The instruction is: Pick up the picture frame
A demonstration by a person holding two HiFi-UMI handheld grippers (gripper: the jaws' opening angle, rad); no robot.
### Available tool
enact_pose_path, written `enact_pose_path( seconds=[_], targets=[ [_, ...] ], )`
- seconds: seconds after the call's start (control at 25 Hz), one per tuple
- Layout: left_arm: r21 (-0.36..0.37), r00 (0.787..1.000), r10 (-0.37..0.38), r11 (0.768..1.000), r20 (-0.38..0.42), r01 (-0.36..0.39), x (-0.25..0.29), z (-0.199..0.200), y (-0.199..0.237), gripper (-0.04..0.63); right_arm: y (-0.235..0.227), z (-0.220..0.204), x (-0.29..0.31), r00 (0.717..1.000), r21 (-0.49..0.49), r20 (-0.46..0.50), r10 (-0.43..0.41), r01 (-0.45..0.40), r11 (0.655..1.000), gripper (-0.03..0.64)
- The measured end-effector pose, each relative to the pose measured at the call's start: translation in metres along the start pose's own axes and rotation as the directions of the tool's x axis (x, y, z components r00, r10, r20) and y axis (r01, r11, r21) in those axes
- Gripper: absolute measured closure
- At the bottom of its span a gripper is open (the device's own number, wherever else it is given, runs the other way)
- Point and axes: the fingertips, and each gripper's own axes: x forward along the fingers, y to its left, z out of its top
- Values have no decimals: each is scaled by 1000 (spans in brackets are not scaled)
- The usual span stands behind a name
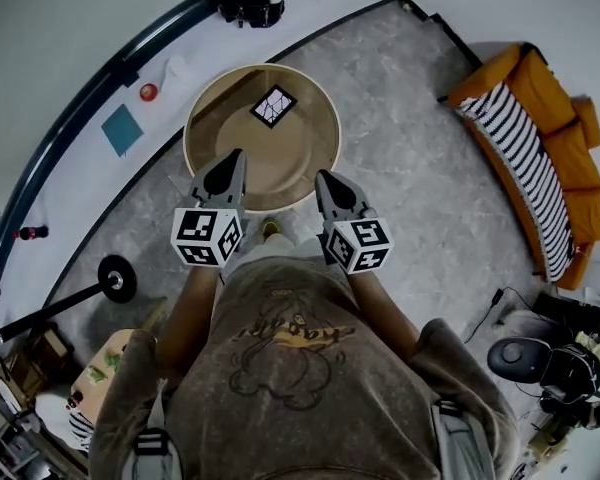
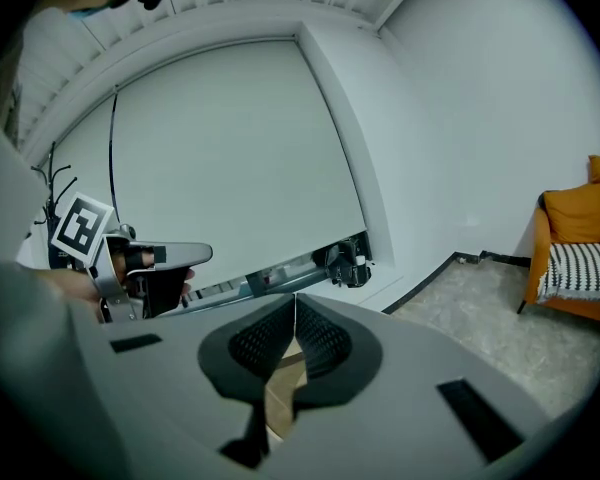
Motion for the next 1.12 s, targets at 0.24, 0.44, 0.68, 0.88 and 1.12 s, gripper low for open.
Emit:
enact_pose_path(
  seconds=[0.24,0.44,0.68,0.88,1.12],
  targets=[
    [5,1000,-16,1000,-1,16,15,10,17,577,4,12,21,1000,-1,7,-10,10,1000,597],
    [9,1000,-22,1000,-1,22,29,17,25,577,0,23,38,1000,-4,16,-12,12,1000,597],
    [13,1000,-17,1000,-2,17,49,24,37,577,-9,33,61,1000,-2,16,-5,5,1000,597],
    [7,1000,-3,1000,-7,3,70,28,50,577,-19,41,84,1000,0,10,4,-4,1000,597],
    [2,1000,1,1000,-20,-1,89,28,55,577,-31,47,100,1000,5,-2,11,-11,1000,597]
  ],
)
